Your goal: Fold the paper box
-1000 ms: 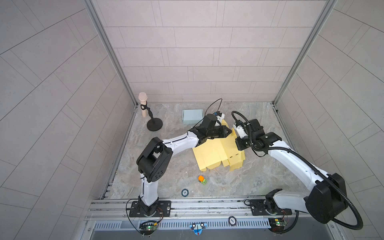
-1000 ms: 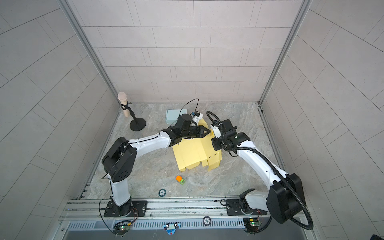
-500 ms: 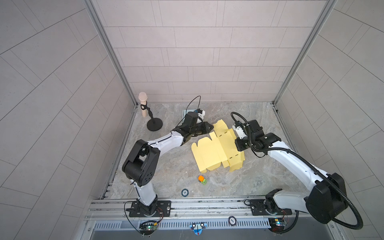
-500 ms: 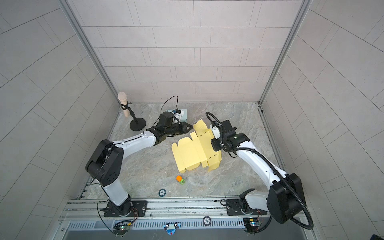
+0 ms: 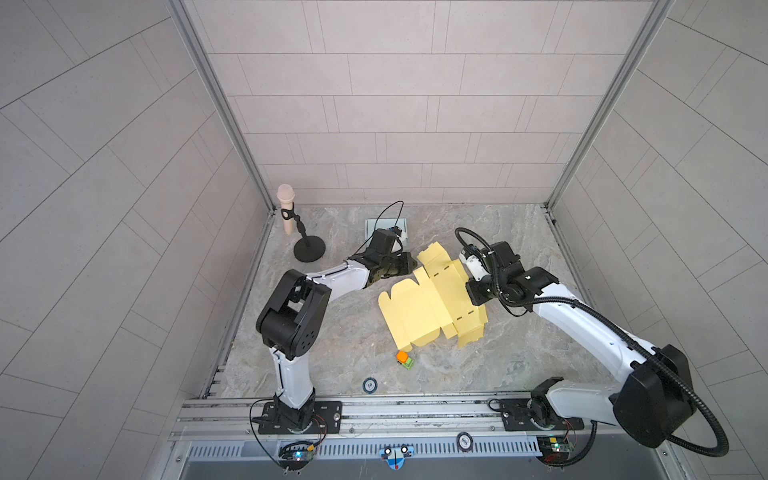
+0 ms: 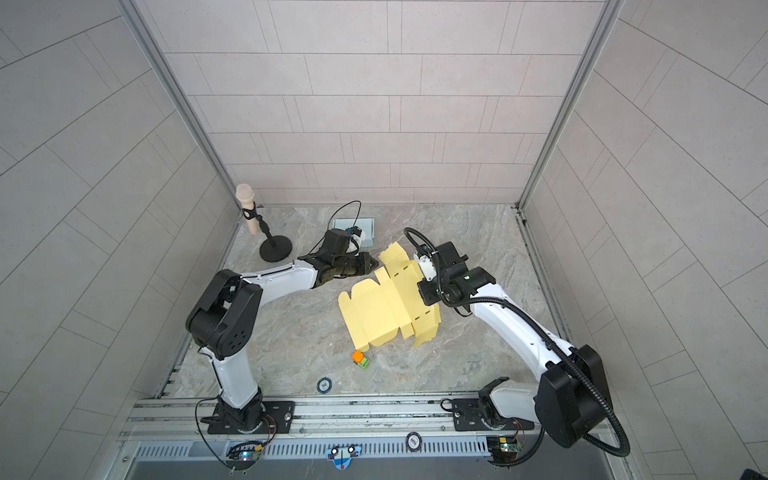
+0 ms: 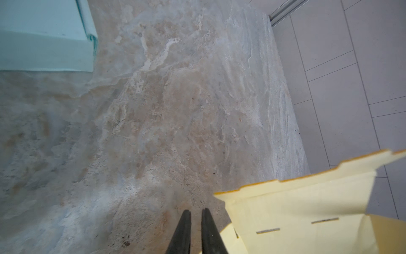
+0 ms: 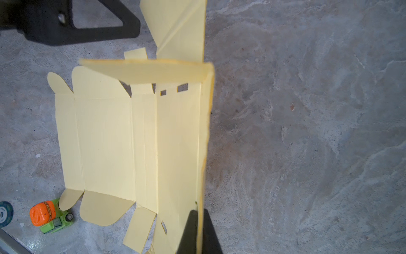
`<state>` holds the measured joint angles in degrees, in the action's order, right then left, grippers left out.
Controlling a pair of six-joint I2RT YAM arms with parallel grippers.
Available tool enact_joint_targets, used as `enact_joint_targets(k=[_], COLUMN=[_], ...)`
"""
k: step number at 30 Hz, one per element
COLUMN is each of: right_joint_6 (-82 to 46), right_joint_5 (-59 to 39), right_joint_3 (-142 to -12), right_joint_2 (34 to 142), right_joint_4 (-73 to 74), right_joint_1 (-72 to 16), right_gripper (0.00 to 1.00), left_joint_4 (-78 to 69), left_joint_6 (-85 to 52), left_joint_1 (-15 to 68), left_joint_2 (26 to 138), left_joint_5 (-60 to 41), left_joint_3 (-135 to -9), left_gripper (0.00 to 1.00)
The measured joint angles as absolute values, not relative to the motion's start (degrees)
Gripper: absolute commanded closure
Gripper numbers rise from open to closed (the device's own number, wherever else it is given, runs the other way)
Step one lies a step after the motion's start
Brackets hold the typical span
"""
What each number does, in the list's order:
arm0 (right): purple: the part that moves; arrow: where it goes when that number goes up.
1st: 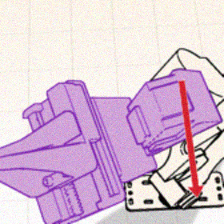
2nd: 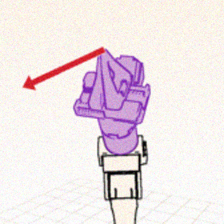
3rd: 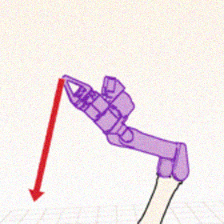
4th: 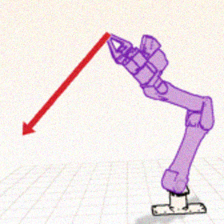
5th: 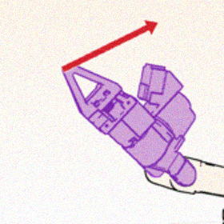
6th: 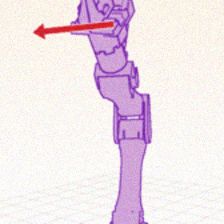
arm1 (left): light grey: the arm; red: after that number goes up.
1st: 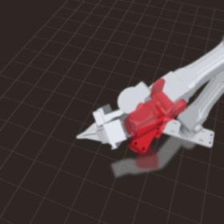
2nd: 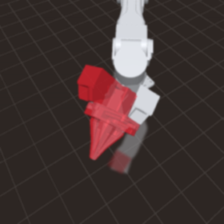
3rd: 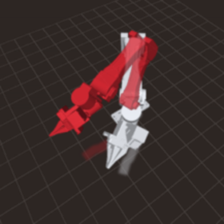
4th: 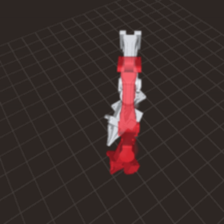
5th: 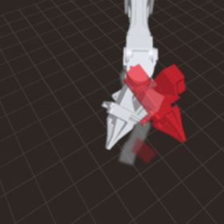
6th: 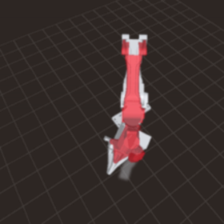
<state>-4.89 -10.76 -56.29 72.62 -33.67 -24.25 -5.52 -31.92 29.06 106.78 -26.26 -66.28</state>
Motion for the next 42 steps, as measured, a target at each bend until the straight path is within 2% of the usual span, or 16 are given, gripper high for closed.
enact_joint_targets(k=[11, 26, 35, 42], right_joint_6=[-4.69, -4.67, -4.08, -2.22], right_joint_5=[-10.15, -8.93, -4.29, 2.24], right_joint_3=[-56.29, -56.29, -56.66, -57.36], right_joint_2=[72.62, 72.62, 72.62, 72.9], right_joint_4=[-33.65, -33.67, -34.39, -36.64], right_joint_1=[-24.49, -24.49, -26.3, -29.65], right_gripper=[1.0, 1.0, 1.0, 1.0], left_joint_4=[-5.72, -7.92, -14.63, -17.32], left_joint_6=[-31.27, -33.5, -37.78, -39.07], left_joint_1=[29.82, 35.88, 40.53, 37.54], left_joint_2=[107.2, 102.37, 102.1, 101.23], left_joint_5=[-25.85, -25.61, -26.24, -27.7], left_joint_3=[-66.28, -61.84, -59.37, -56.84], left_gripper=[0.85, 0.85, 0.85, 0.84])
